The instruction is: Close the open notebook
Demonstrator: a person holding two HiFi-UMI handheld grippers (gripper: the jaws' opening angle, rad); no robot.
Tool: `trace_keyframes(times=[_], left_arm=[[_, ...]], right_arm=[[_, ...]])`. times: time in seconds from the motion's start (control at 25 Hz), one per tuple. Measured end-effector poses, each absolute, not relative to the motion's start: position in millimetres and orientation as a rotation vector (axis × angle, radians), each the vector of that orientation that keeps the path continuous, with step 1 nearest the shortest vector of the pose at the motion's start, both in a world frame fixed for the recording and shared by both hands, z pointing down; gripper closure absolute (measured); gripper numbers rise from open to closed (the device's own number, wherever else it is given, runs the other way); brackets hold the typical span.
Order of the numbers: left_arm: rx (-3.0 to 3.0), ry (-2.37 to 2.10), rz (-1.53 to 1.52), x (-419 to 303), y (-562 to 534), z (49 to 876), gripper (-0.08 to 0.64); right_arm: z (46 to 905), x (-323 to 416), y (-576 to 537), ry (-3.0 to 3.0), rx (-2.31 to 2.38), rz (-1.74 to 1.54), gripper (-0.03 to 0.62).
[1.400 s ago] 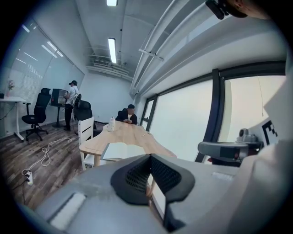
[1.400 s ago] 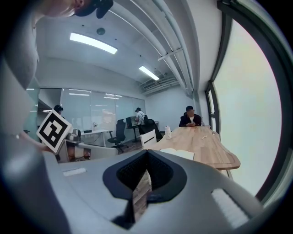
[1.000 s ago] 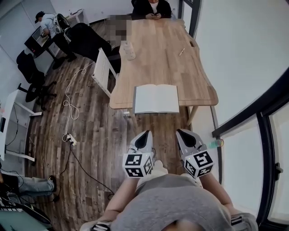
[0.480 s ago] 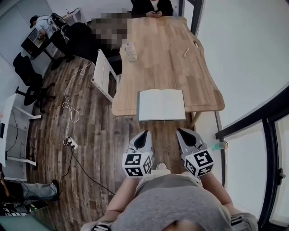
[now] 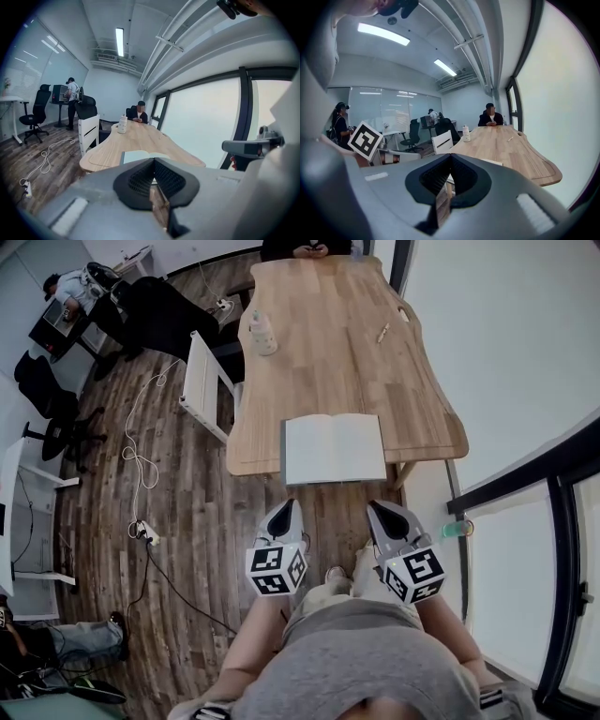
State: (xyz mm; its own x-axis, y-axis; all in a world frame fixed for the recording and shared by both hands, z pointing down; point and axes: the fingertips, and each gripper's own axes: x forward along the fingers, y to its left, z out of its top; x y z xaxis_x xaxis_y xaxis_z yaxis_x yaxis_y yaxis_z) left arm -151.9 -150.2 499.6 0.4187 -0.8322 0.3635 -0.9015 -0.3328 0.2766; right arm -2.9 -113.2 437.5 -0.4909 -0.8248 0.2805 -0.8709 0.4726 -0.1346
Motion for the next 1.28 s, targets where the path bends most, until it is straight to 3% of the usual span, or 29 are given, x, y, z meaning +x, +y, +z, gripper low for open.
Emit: trace_keyframes(times=[1.24, 1.28], left_arm=[[1.810, -1.515, 0.270, -193.4, -244.8, 656.7, 0.557], [1.804, -1.506, 0.271, -192.7, -246.3, 659.5, 0.499]], right_arm=[[486.7, -14.3, -220.2, -2.564, 1.214, 0.484, 0.591], [488.3, -12.9, -221.5, -2.561, 1.211, 0.489, 0.591]])
